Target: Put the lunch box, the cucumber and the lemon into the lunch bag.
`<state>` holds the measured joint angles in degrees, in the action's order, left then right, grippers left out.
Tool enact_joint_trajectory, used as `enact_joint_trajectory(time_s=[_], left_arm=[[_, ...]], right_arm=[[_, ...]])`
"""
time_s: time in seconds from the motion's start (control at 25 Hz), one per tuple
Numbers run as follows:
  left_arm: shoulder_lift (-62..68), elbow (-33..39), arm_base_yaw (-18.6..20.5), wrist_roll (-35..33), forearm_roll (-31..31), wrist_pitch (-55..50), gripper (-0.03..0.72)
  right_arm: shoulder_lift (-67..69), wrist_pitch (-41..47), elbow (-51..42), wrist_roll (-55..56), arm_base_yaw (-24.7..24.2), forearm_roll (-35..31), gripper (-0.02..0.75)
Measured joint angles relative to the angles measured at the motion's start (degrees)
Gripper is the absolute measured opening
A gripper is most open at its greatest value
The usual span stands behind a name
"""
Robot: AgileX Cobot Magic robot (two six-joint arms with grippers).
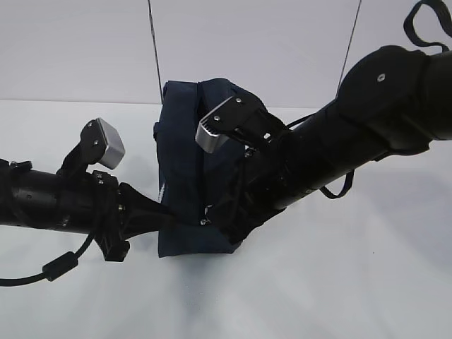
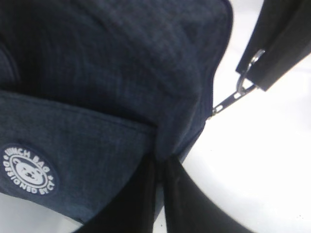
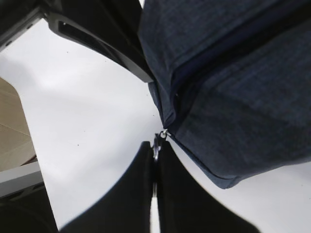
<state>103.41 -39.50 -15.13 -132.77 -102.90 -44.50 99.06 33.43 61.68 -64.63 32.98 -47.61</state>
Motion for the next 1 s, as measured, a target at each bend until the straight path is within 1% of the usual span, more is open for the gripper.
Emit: enact_joint_trajectory(time_s=[0.36, 0.72, 1.0], left_arm=[[0.0, 0.0, 0.0, 0.0, 0.0, 0.0, 0.003], [0.0, 0.0, 0.0, 0.0, 0.0, 0.0, 0.003], [0.0, 0.0, 0.0, 0.0, 0.0, 0.2, 0.003]], right_arm=[[0.0, 0.0, 0.1, 0.1, 0.0, 0.0, 0.005], [0.0, 0.3, 4.9, 0.1, 0.0, 0.3, 0.005], [0.0, 0.6, 5.7, 0.1, 0.0, 0.4, 0.005]])
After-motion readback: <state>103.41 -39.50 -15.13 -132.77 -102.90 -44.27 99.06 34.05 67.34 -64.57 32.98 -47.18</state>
